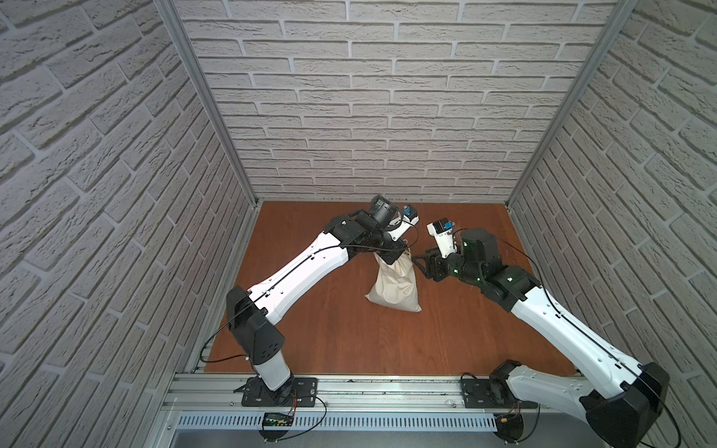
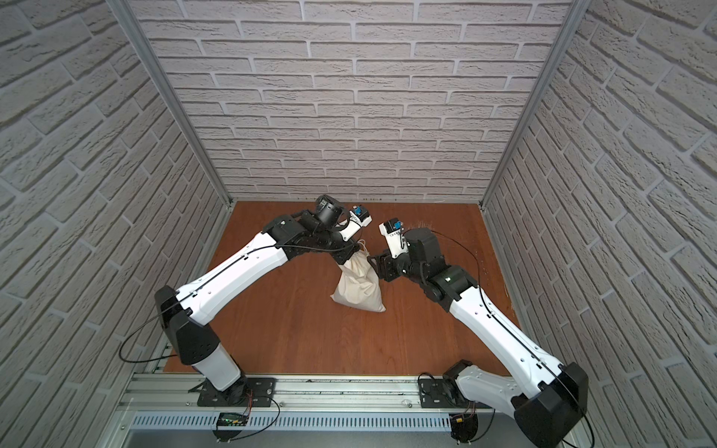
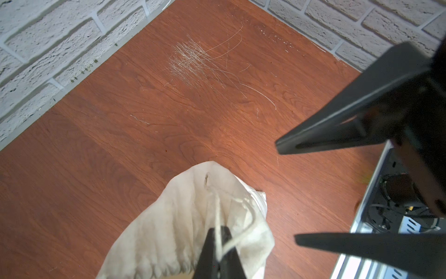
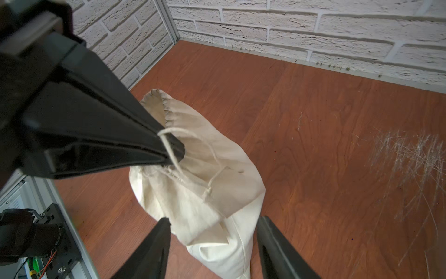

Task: Close the soil bag
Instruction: Frap the soil bag at the center of the board.

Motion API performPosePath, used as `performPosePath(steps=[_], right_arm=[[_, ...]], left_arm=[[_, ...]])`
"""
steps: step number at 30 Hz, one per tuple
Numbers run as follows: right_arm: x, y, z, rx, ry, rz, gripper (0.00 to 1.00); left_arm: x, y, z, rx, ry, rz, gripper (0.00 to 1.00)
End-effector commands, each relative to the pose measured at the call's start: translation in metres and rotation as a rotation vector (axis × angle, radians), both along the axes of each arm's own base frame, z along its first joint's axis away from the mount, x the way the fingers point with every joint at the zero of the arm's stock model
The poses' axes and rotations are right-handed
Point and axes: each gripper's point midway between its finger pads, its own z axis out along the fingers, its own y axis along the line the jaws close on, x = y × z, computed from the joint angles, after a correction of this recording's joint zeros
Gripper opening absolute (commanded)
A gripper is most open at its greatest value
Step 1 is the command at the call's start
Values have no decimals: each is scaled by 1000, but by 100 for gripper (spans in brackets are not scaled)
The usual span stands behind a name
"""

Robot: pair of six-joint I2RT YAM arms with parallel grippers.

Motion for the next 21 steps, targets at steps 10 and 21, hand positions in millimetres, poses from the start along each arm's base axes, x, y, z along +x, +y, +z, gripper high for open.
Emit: performPosePath(steps=[10,21], right_arm=[[33,26,29,51,-154,37,57],[43,37,24,66,-231,58,48]], left_arm=[[-14,3,14,-19,-6,-24,3],[-16,0,16,-14,2,-29,3]])
